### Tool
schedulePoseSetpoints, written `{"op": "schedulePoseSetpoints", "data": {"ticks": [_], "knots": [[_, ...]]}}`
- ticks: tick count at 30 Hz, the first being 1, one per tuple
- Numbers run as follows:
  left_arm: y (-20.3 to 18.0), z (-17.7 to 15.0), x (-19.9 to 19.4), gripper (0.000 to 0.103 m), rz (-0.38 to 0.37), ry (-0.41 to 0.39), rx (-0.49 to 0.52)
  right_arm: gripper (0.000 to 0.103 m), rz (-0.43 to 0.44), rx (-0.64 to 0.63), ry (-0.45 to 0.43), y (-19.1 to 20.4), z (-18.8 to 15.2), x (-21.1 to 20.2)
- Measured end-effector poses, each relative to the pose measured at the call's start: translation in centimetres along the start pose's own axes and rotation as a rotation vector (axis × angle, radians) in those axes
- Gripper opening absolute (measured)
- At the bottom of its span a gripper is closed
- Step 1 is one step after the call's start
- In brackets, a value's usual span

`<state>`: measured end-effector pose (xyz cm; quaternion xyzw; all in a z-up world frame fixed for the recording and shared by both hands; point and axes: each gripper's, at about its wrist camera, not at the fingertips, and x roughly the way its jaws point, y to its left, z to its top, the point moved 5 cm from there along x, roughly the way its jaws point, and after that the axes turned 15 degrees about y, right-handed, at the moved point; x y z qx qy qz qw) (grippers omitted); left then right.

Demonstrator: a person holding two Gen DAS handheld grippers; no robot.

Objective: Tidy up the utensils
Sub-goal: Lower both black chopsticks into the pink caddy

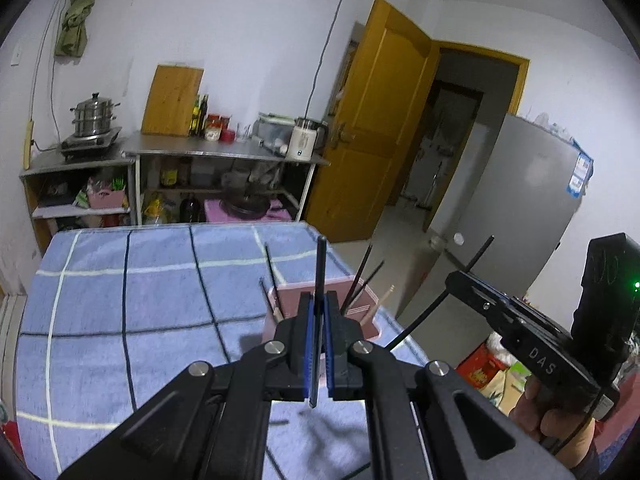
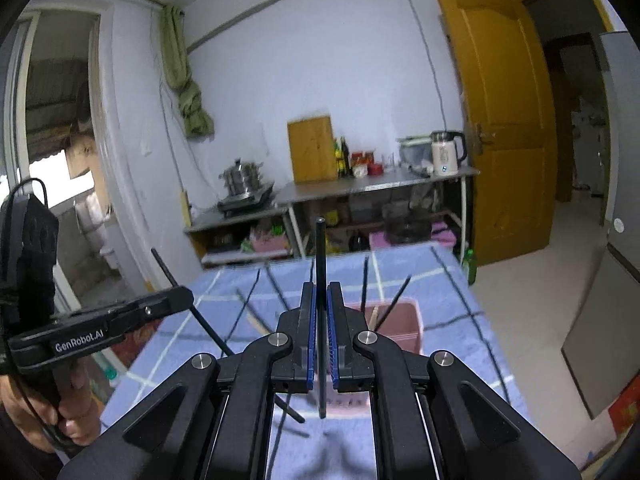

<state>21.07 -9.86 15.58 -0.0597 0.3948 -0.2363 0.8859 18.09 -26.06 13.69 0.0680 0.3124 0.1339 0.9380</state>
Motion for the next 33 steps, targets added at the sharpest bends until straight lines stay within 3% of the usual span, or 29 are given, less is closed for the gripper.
{"op": "schedulePoseSetpoints", "data": {"ticks": [6,13,22,33], "knots": [[-0.5,3.2,-0.2,0.005,-0.006,-0.054,0.004,0.005,-0.006,0.016,-0.058,-0.6,2.5,-0.4],[-0.3,4.9,1.5,0.005,0.011,-0.076,0.015,0.005,-0.016,0.038,-0.040,-1.6,2.6,2.3],[0.7,4.7,4.8,0.005,0.034,-0.047,0.005,0.005,-0.030,0.035,0.002,-2.4,1.5,5.6],[1.3,1.4,8.9,0.005,0.037,0.062,0.027,0.005,-0.033,0.030,0.093,-2.7,-1.6,9.6]]}}
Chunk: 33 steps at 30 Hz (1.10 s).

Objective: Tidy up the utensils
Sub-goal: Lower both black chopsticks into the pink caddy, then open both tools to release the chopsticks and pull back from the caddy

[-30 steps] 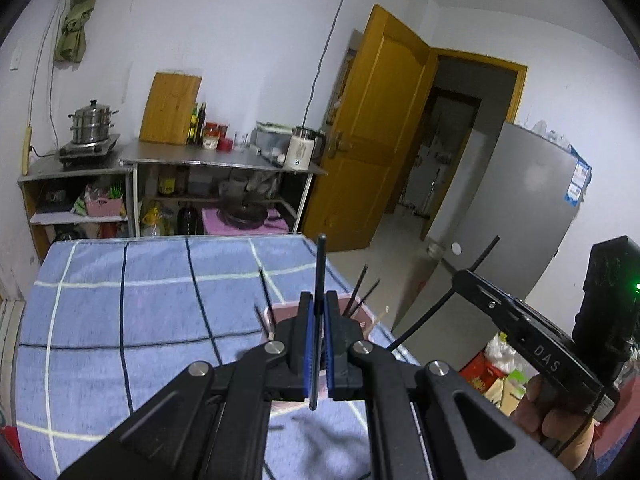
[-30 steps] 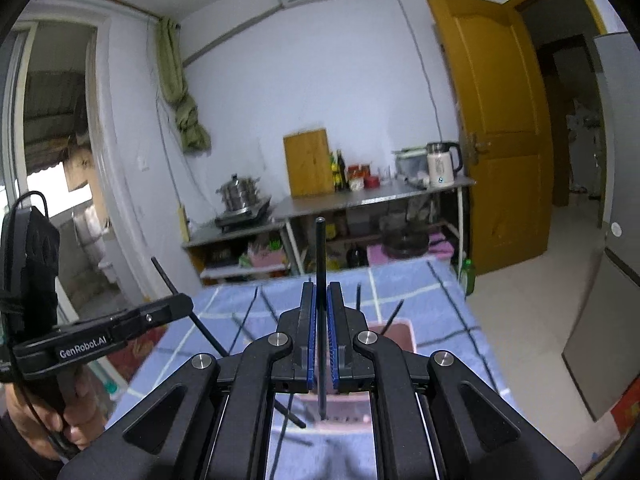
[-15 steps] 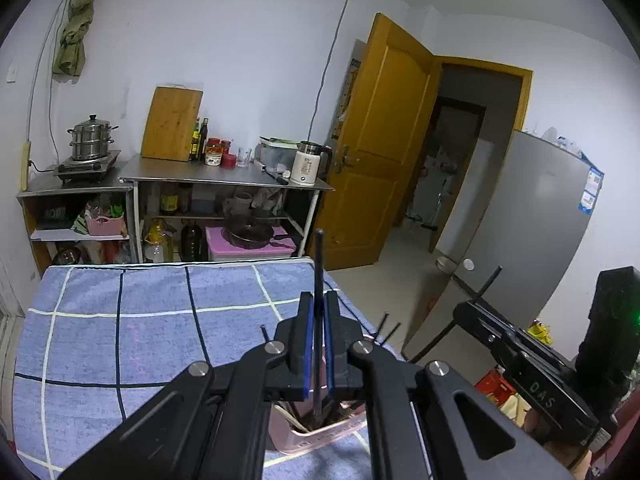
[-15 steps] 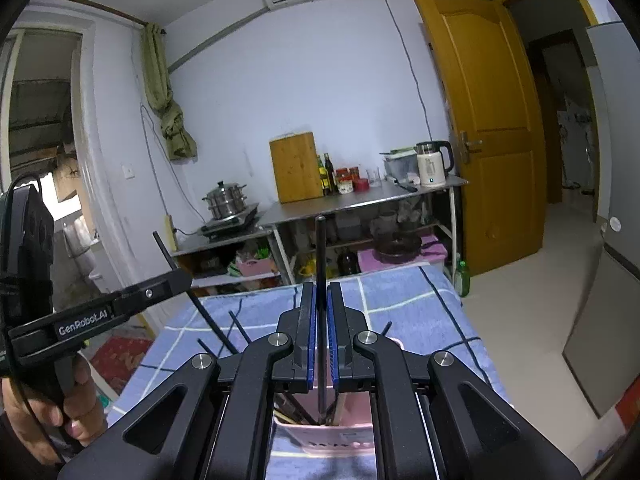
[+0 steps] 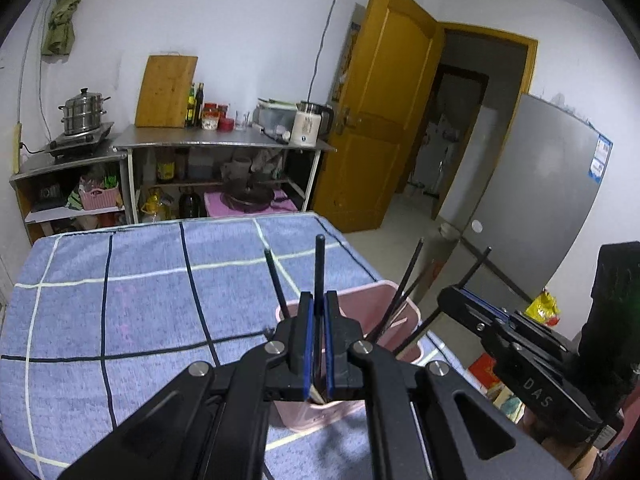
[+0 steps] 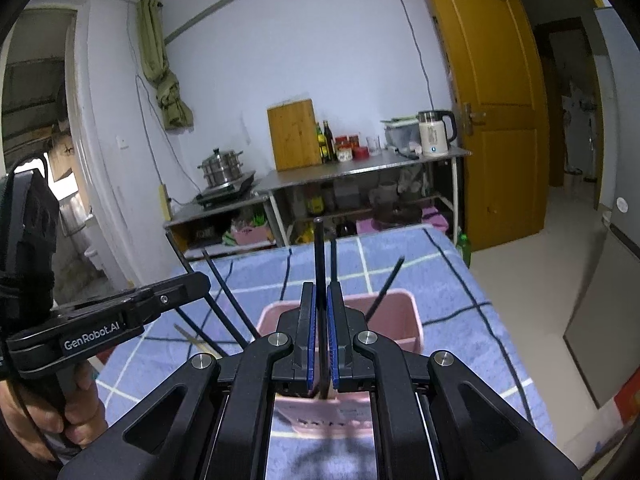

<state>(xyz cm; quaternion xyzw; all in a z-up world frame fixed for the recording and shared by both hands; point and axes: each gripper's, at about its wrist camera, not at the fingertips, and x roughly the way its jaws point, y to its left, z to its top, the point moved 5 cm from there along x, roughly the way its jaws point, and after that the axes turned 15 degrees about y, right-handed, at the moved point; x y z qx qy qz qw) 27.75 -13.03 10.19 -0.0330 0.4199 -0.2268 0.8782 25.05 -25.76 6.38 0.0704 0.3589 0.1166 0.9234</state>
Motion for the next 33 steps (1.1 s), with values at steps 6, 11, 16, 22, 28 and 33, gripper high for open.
{"op": "schedulePoseSetpoints", "data": {"ticks": [6,11,16,22,28,33], "knots": [[0.1,-0.5,0.8,0.006,0.018,0.022,0.003,0.005,-0.006,-0.006,0.048,-0.1,-1.0,1.5],[-0.1,-0.3,-0.4,0.021,0.025,-0.011,0.013,0.006,-0.017,-0.015,0.044,0.0,-0.7,0.8],[-0.2,-0.2,-2.4,0.026,0.018,-0.057,0.017,0.015,-0.030,-0.027,0.004,0.3,-0.5,-1.4],[-0.2,-0.7,-4.4,0.029,0.017,-0.091,0.018,0.018,-0.044,-0.036,-0.022,0.7,-0.9,-3.4],[0.0,-2.4,-5.6,0.031,0.034,-0.107,0.010,0.025,-0.062,-0.044,-0.048,1.2,-2.4,-5.3],[0.1,-4.6,-6.4,0.036,0.047,-0.123,0.004,0.026,-0.067,-0.053,-0.058,1.9,-4.2,-6.1]]}}
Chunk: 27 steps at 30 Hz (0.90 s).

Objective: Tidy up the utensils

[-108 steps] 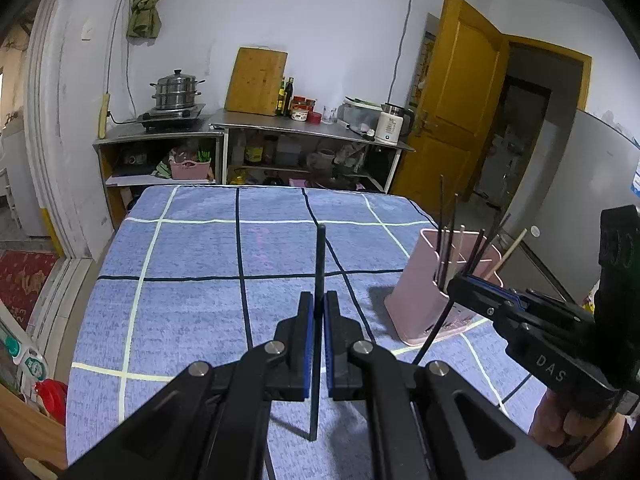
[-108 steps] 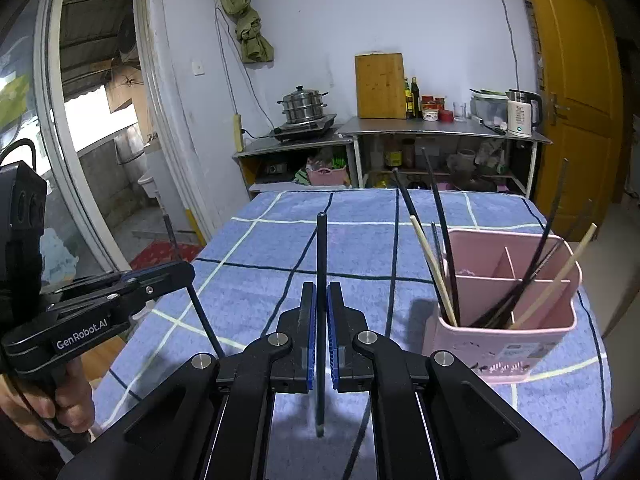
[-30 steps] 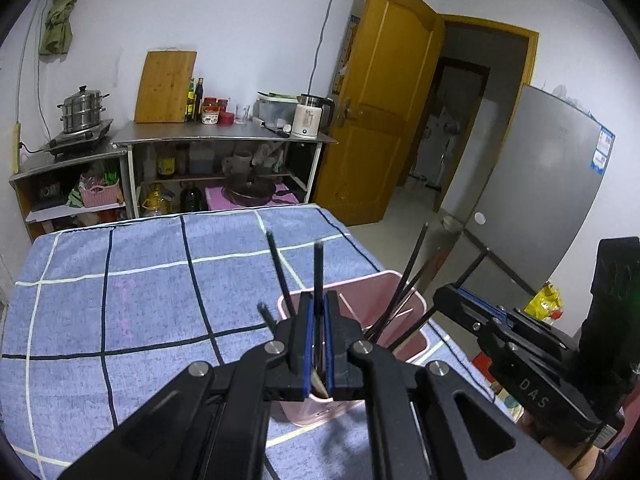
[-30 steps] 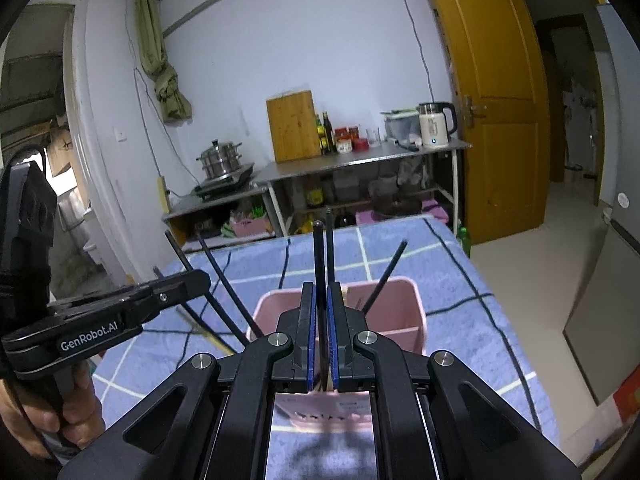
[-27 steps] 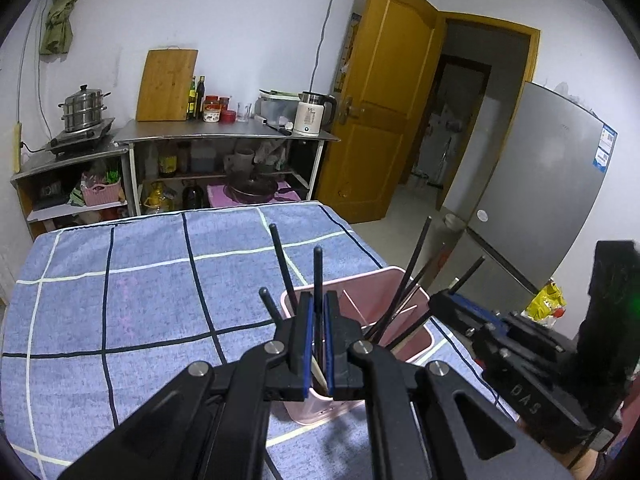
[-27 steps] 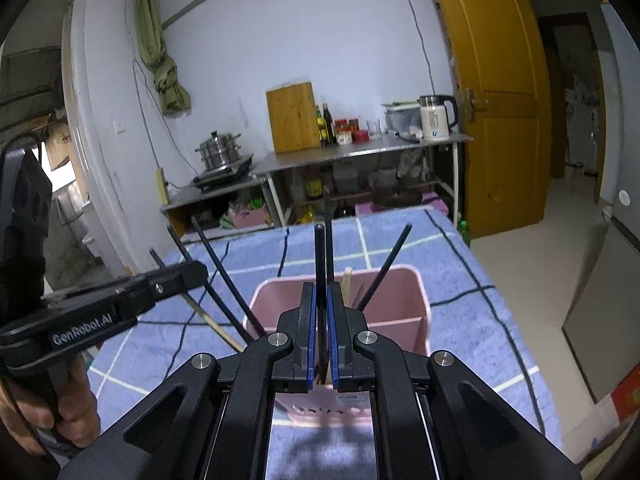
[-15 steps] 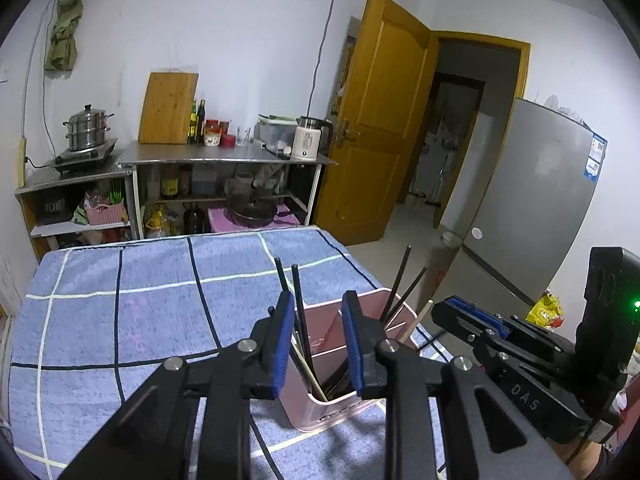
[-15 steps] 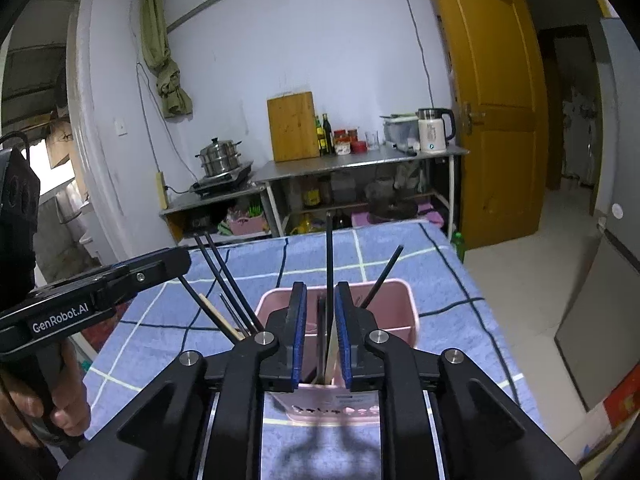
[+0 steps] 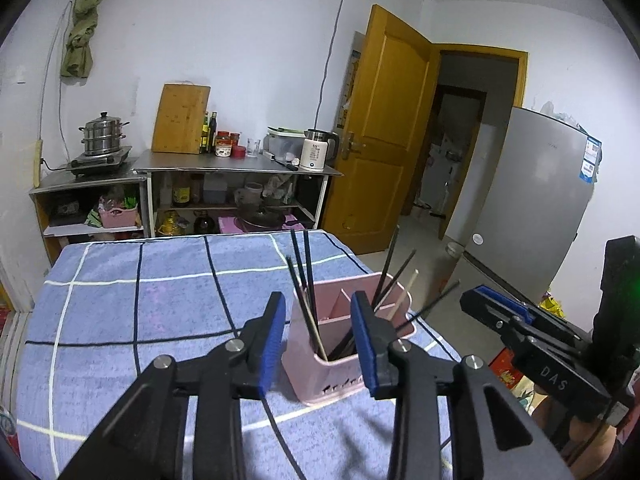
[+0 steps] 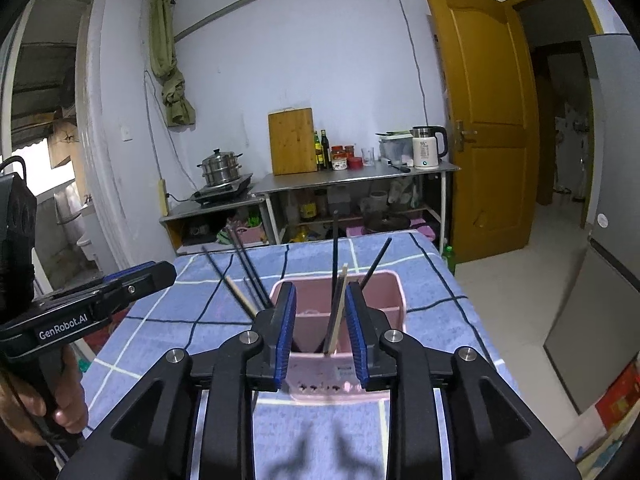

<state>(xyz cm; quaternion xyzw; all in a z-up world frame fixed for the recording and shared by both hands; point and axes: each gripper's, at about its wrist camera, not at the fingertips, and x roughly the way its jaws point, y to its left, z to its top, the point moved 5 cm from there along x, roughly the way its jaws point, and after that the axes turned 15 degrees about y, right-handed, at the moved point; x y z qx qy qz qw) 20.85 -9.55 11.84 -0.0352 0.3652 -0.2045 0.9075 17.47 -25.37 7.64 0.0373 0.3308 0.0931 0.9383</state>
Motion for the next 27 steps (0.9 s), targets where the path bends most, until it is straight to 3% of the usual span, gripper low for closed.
{"op": "schedulePoseSetpoints", "data": {"ticks": [11,27], "knots": [[0.0,-5.3,-1.7,0.047,0.023,-0.045,0.003,0.027,0.005,-0.007,-0.029,1.8,-4.4,-1.1],[0.9,-13.5,-0.9,0.049,0.097,-0.035,0.003,0.027,-0.015,-0.020,-0.020,3.2,-11.7,-0.6]]}}
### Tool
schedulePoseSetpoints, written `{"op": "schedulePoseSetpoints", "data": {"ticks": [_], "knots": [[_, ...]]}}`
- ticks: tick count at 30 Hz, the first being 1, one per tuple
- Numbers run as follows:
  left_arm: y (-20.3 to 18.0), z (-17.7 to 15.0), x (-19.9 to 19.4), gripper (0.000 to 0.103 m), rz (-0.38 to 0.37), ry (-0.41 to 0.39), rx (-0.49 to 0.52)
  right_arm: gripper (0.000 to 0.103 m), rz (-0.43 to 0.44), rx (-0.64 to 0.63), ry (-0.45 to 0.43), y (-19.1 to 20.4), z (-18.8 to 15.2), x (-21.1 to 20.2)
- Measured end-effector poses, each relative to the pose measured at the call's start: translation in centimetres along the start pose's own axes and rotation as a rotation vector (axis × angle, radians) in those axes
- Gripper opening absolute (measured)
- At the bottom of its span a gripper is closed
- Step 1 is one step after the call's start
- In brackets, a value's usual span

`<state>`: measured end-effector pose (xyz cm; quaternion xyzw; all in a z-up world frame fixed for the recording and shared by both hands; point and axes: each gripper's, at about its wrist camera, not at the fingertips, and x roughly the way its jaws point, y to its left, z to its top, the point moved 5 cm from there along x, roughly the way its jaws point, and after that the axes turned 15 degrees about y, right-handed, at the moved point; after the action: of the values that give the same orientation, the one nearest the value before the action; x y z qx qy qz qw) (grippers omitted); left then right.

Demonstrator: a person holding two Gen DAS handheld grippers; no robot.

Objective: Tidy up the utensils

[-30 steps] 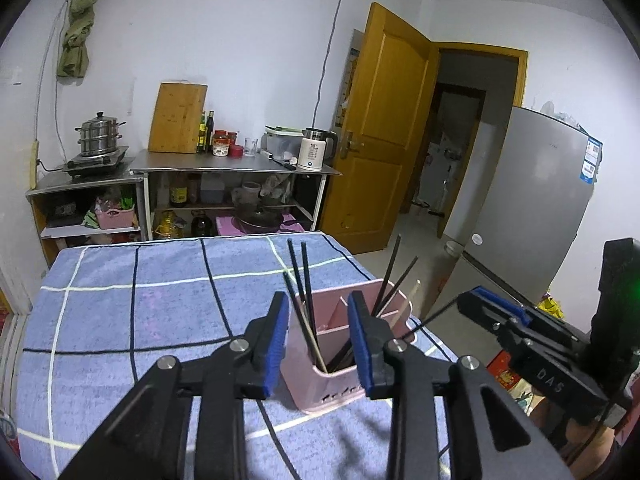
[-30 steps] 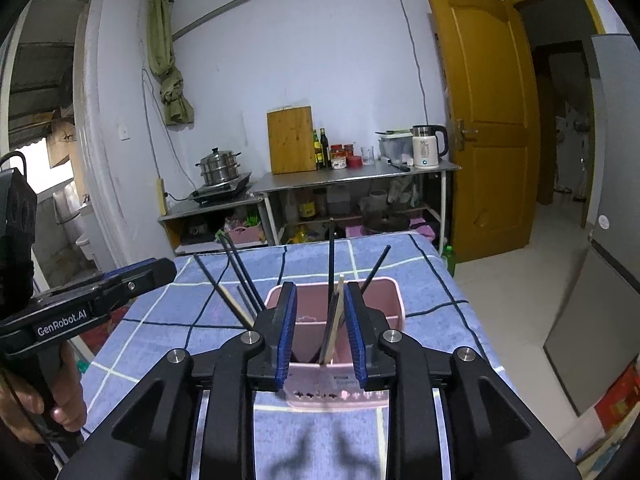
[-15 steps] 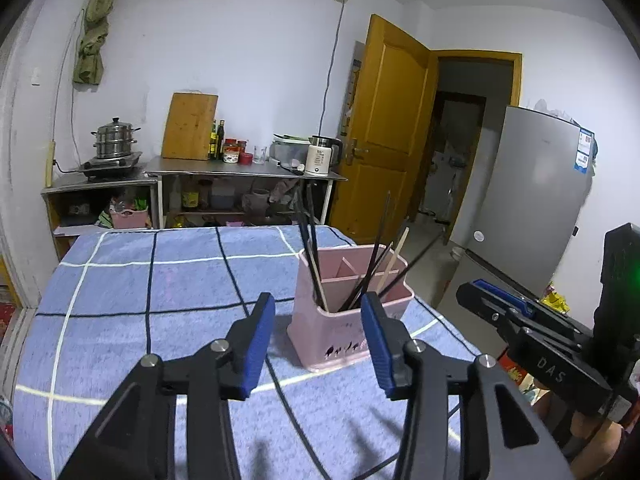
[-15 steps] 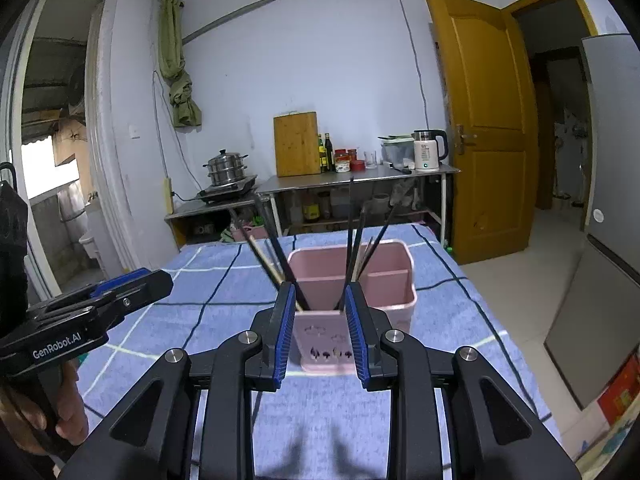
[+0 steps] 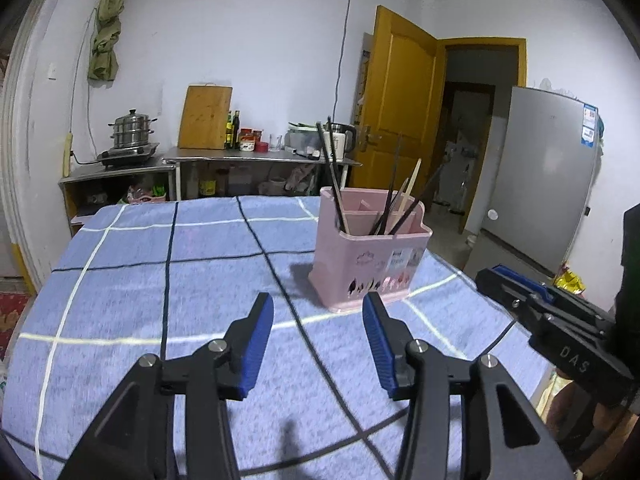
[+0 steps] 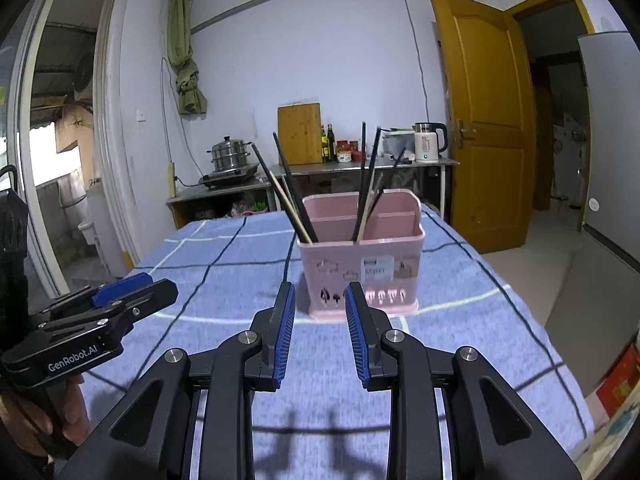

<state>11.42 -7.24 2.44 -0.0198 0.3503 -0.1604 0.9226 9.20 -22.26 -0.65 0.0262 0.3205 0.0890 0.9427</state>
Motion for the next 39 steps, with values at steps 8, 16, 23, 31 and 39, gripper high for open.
{"op": "schedulePoseSetpoints", "data": {"ticks": [8,16,23,31,39], "knots": [[0.1,-2.0,-0.5,0.049,0.030,-0.039,0.011,0.027,-0.013,-0.027,-0.020,0.5,-2.3,-0.4],[0.0,-2.2,-0.6,0.049,0.050,-0.037,0.009,0.027,-0.012,-0.044,-0.023,1.0,-2.8,-0.6],[0.1,-2.2,-0.9,0.049,0.055,-0.047,0.001,0.027,-0.021,-0.031,-0.023,0.8,-2.7,-0.7],[-0.3,-2.6,-0.9,0.049,0.057,-0.042,0.009,0.027,-0.029,-0.035,-0.021,0.8,-2.7,-0.8],[0.0,-2.5,-0.9,0.049,0.055,-0.040,-0.007,0.027,-0.033,-0.038,-0.021,1.0,-2.7,-0.8]]}}
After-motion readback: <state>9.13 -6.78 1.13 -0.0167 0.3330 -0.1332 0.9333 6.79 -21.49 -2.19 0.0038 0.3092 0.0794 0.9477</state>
